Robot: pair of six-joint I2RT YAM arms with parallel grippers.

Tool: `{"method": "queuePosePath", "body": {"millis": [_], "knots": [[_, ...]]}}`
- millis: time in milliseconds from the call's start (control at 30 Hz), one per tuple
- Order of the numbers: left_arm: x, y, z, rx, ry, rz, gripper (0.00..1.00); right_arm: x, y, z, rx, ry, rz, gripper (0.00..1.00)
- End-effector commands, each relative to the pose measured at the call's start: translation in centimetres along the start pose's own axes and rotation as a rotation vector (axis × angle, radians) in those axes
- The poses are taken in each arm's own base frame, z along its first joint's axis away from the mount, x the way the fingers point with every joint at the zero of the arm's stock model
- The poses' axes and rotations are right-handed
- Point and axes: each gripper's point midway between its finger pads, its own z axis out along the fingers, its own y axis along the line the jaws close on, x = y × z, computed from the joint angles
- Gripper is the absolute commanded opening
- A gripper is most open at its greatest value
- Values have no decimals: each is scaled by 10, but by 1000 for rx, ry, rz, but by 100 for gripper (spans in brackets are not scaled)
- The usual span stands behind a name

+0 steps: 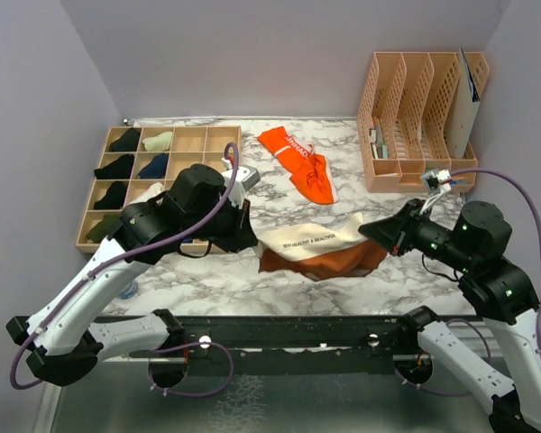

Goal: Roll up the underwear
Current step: Flatten out the underwear at the center of the board.

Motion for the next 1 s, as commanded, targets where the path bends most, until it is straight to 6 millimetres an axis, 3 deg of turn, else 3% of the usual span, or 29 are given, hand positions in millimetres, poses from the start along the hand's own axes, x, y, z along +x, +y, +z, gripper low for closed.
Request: {"method": "queuePosePath", "body": {"millis": [0,67,133,333,367,467,633,667,700,767,833,900,967], "knots": [[22,-2,2,3,149,-63,0,53,-33,9,123,201,143,0],[23,12,25,-49,183,-35,0,54,-61,24,249,186,182,0],[26,32,58,-112,233,15,0,61,-102,42,427,191,233,0],[27,103,154,-269,355,89,0,87,-222,93,818,168,145,0],[24,116,166,-294,351,103,0,90,-233,100,821,150,122,0],[15,150,198,-354,361,146,0,76,-236,117,775,80,84,0],[-7,199,222,-509,380,234,0,62,-259,121,860,17,41,4],[-8,207,229,-519,390,247,0,66,-266,124,876,40,36,13],[-10,215,233,-533,399,254,0,70,-272,130,881,74,34,30],[-12,229,241,-556,415,258,2,81,-286,139,908,166,39,39],[-11,250,244,-621,429,246,39,85,-301,143,924,253,62,56],[-15,263,233,-700,429,233,60,81,-308,140,922,298,103,63],[-24,258,220,-703,391,220,75,74,-302,135,892,301,112,63]]}}
